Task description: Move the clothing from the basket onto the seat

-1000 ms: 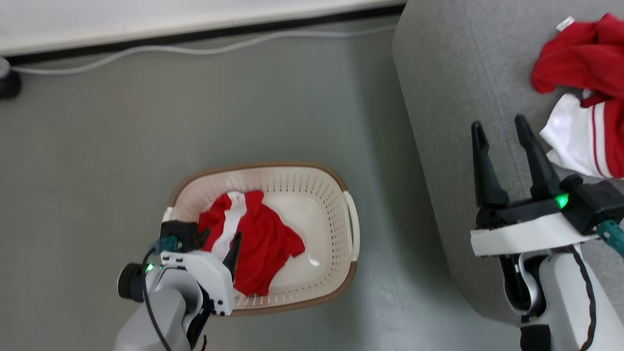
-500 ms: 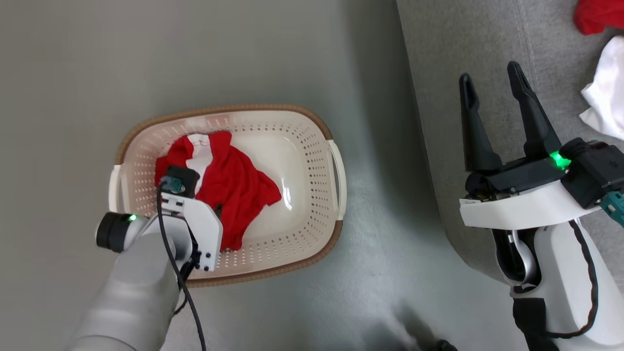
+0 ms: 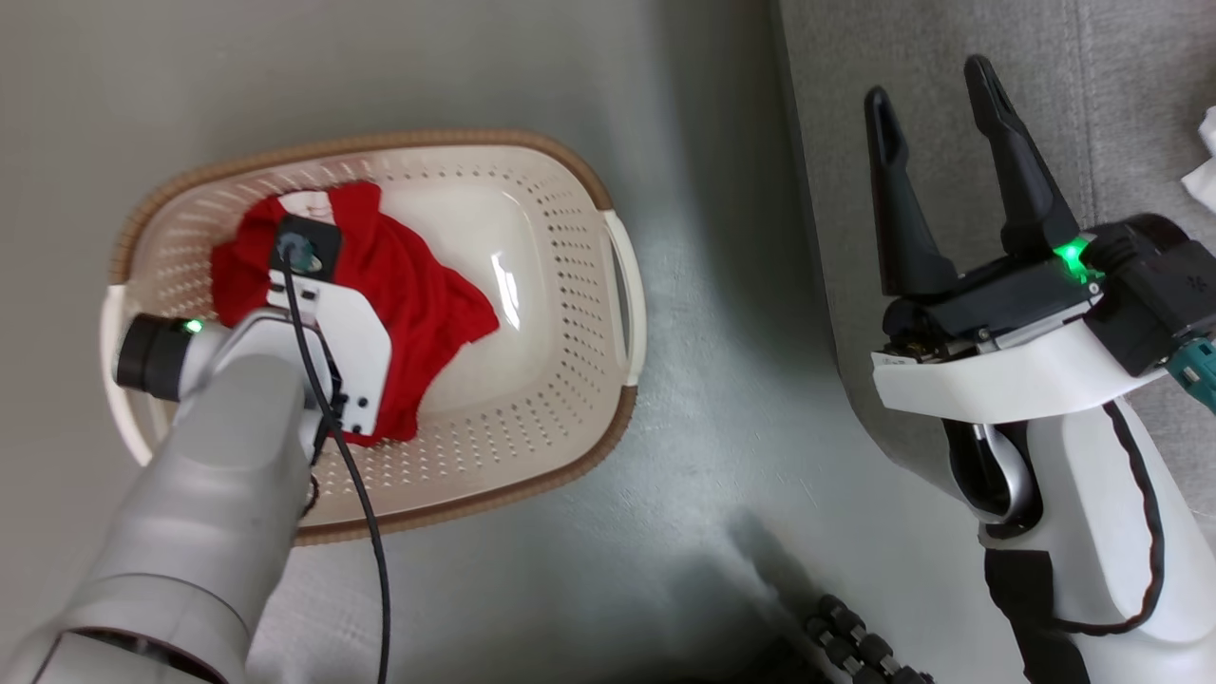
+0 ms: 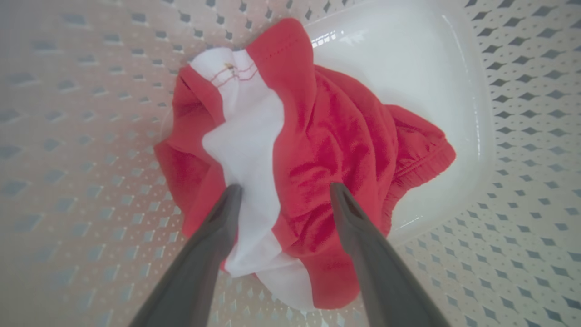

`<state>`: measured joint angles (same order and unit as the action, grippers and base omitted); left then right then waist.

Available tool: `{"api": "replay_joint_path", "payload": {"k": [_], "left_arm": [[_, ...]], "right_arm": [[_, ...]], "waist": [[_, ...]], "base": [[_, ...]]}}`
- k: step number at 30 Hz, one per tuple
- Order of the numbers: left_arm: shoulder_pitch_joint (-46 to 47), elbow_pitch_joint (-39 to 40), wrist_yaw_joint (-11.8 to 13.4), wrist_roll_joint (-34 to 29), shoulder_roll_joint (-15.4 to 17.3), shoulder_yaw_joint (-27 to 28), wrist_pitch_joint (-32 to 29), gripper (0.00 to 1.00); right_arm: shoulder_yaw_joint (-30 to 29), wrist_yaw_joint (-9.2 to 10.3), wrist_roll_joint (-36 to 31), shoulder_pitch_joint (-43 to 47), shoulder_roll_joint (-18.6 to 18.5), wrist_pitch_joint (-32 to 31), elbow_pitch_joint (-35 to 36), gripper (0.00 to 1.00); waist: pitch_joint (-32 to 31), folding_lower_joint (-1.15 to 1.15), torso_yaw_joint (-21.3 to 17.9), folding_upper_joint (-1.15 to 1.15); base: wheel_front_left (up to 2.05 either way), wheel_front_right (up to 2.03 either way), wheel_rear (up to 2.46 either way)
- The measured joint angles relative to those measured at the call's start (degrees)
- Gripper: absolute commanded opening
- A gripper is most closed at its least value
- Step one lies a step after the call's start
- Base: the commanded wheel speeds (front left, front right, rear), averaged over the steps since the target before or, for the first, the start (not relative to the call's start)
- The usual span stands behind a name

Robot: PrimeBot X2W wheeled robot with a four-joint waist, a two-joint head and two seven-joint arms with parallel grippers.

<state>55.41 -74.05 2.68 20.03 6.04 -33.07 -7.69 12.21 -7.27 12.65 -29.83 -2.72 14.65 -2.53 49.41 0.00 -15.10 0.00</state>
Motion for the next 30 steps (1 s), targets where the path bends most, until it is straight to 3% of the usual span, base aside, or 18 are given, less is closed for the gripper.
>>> {"api": "replay_joint_path", "payload": {"k": [7, 17, 20, 21, 22, 30], "left_arm": [[2.67, -0.08, 1.25, -0.29, 2.11, -0.24, -0.62, 1.0], [5.3, -0.08, 1.77, -0.26, 2.6, -0.57, 0.24, 1.0], [5.78, -0.12, 1.67, -0.29, 2.9, -1.19, 0.99, 0.4], [5.97, -0.13, 1.6, -0.31, 2.99, -1.42, 1.43, 0.09], [6.11, -0.14, 1.36, -0.36, 3.05, -1.6, 1.77, 0.0], [6.01, -0.29, -0.4, -0.26, 2.22, -2.47, 4.22, 0.0]], "right_arm": [[1.9, 0.0, 0.0, -2.19, -0.08, 0.0, 1.2, 1.0], [3.48, 0.0, 0.6, -3.75, -0.08, 0.0, 1.72, 1.0], [3.72, 0.0, 0.63, -3.76, -0.08, 0.0, 1.75, 1.0], [3.82, 0.0, 0.63, -3.77, -0.08, 0.0, 1.76, 1.0], [3.91, 0.0, 0.63, -3.77, -0.08, 0.0, 1.76, 1.0], [4.2, 0.0, 0.62, -3.98, -0.09, 0.01, 1.25, 1.0]], "waist": [[4.33, 0.0, -1.11, 0.0], [8.09, 0.0, -1.39, 0.0], [8.53, 0.0, -1.64, 0.0], [8.63, 0.0, -1.7, 0.0], [8.66, 0.0, -1.72, 0.0], [6.63, 0.0, -1.09, 0.0]], "base": [[0.0, 0.0, 0.0], [0.0, 0.0, 0.0], [0.0, 0.0, 0.0], [0.0, 0.0, 0.0], [0.0, 0.0, 0.0], [0.0, 0.0, 0.0]]}}
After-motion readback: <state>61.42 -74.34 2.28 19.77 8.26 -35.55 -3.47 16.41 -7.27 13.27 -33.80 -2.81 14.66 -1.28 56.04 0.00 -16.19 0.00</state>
